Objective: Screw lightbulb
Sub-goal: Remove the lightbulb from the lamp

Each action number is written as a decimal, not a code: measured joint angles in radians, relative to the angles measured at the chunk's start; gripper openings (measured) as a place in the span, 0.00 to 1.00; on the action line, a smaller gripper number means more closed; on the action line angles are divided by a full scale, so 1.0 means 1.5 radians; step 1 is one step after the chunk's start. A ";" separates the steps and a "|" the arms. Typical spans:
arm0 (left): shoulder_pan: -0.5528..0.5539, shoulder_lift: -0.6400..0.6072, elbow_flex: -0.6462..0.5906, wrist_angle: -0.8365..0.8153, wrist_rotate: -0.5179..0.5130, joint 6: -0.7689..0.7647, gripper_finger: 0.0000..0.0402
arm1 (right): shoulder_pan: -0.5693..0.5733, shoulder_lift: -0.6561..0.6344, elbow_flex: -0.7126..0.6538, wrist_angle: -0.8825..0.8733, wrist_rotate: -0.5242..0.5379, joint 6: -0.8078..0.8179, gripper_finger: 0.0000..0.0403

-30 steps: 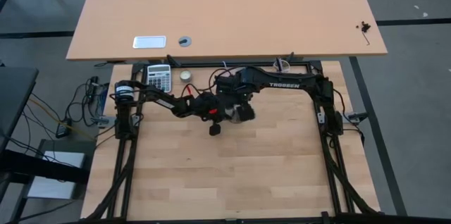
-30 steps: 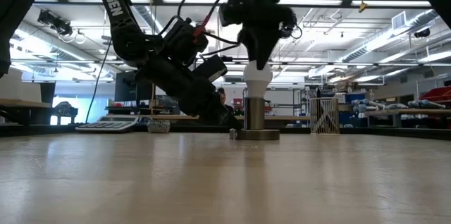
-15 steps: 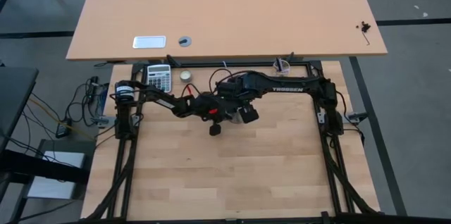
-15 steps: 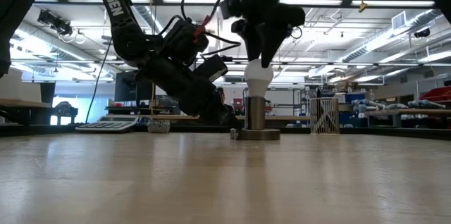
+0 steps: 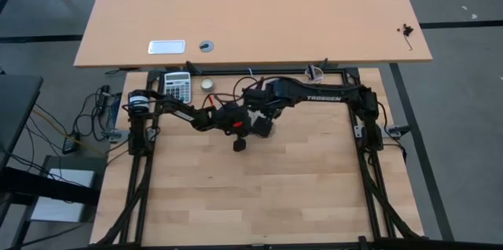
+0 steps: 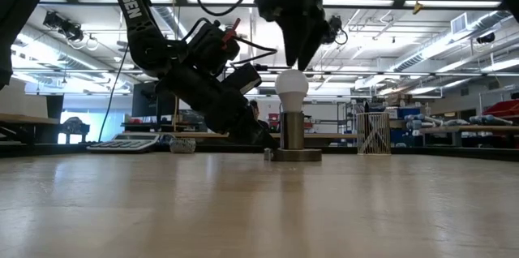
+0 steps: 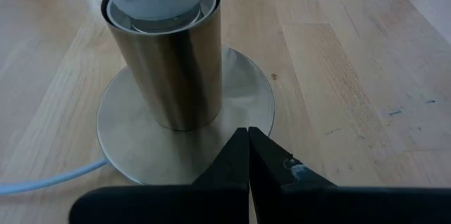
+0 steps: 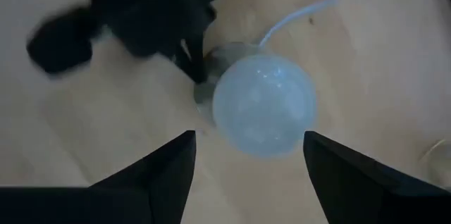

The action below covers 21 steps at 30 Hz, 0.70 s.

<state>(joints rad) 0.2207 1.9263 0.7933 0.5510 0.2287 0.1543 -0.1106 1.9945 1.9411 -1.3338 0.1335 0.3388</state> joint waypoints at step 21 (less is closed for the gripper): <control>0.000 0.000 0.000 -0.001 -0.002 -0.001 0.00 | -0.030 -0.004 -0.076 0.111 0.019 0.178 0.67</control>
<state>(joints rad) 0.2206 1.9263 0.7933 0.5503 0.2264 0.1528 -0.1558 1.9881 1.8267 -1.1676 0.1623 0.6058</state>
